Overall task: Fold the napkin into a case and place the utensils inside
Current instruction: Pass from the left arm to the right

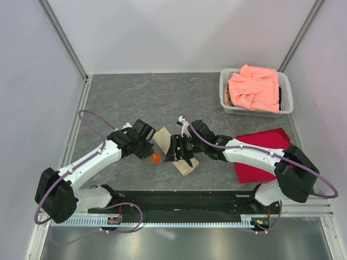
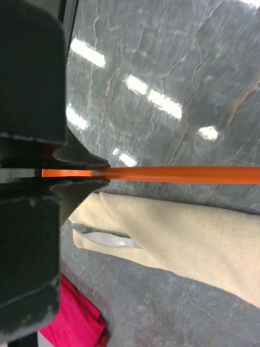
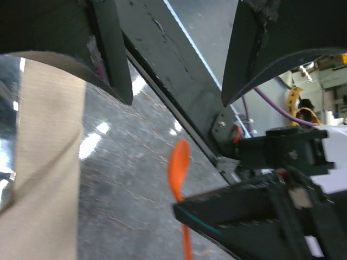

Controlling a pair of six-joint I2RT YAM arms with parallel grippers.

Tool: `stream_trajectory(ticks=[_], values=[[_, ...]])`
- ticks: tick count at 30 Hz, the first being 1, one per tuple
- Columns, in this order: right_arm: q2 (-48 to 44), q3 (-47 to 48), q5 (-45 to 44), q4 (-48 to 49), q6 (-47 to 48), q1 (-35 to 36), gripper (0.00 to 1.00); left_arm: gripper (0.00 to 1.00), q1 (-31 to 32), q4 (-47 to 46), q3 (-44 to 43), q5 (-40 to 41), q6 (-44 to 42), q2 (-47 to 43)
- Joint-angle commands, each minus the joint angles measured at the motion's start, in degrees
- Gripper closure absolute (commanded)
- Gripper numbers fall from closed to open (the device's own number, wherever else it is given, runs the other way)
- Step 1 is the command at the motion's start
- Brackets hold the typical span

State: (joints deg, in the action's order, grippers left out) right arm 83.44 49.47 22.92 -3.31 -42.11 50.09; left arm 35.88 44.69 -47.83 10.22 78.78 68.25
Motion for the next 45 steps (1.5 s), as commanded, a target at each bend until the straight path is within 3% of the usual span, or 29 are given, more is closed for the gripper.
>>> stream_trajectory(ticks=[1,2,8,18,21,24,25,28,29,32,37,40,41,45], values=[[-0.03,-0.61,0.81,8.49,-5.79,1.33,0.28,0.98,2.09,1.81,-4.28,3.23,5.68,1.53],[0.49,-0.78,0.81,9.71,-7.19,1.77,0.35,0.98,2.26,2.42,-4.55,3.23,5.77,1.97],[3.22,-0.61,-0.06,10.34,-8.25,2.74,0.47,0.98,3.58,2.42,-4.37,2.70,7.00,1.10],[8.58,0.36,-0.86,13.06,-9.66,3.00,0.57,0.98,4.81,2.51,-3.05,1.03,7.97,-1.19],[9.64,0.89,-0.86,13.94,-10.36,3.00,0.67,0.98,5.43,2.25,-3.05,0.24,7.79,-1.10],[9.64,0.10,-1.47,14.30,-10.89,2.91,1.00,0.98,5.61,-1.34,-2.79,-1.86,3.67,-0.58],[8.42,-0.51,-1.82,13.43,-11.24,2.91,1.00,0.97,5.61,-3.01,-2.79,-2.39,1.57,-0.31],[3.69,-4.90,-2.62,10.36,-12.12,1.16,1.00,0.65,5.43,-13.99,-2.79,-4.50,-12.92,-1.45],[2.09,-7.87,-2.35,9.56,-12.47,-0.41,1.00,0.42,5.34,-16.97,-2.53,-5.98,-20.26,-2.06],[-4.50,-10.79,-2.62,2.02,-10.64,-2.18,1.00,0.34,2.89,-21.82,-4.63,-9.40,-30.39,-2.16],[-15.55,-15.28,-2.78,-11.07,-7.03,-3.50,1.00,0.34,-5.11,-22.18,-11.66,-20.31,-41.77,8.90],[-19.88,-16.51,-3.05,-17.22,-5.01,-4.73,1.00,0.48,-9.15,-22.18,-13.42,-24.89,-46.17,16.18],[-20.50,-17.21,-2.97,-18.12,-4.74,-5.26,1.00,0.58,-9.77,-22.01,-13.86,-25.33,-47.66,17.95],[-22.00,-19.06,-2.09,-22.08,-3.25,-7.45,1.00,0.68,-11.35,-21.83,-15.88,-23.14,-49.25,23.24]])
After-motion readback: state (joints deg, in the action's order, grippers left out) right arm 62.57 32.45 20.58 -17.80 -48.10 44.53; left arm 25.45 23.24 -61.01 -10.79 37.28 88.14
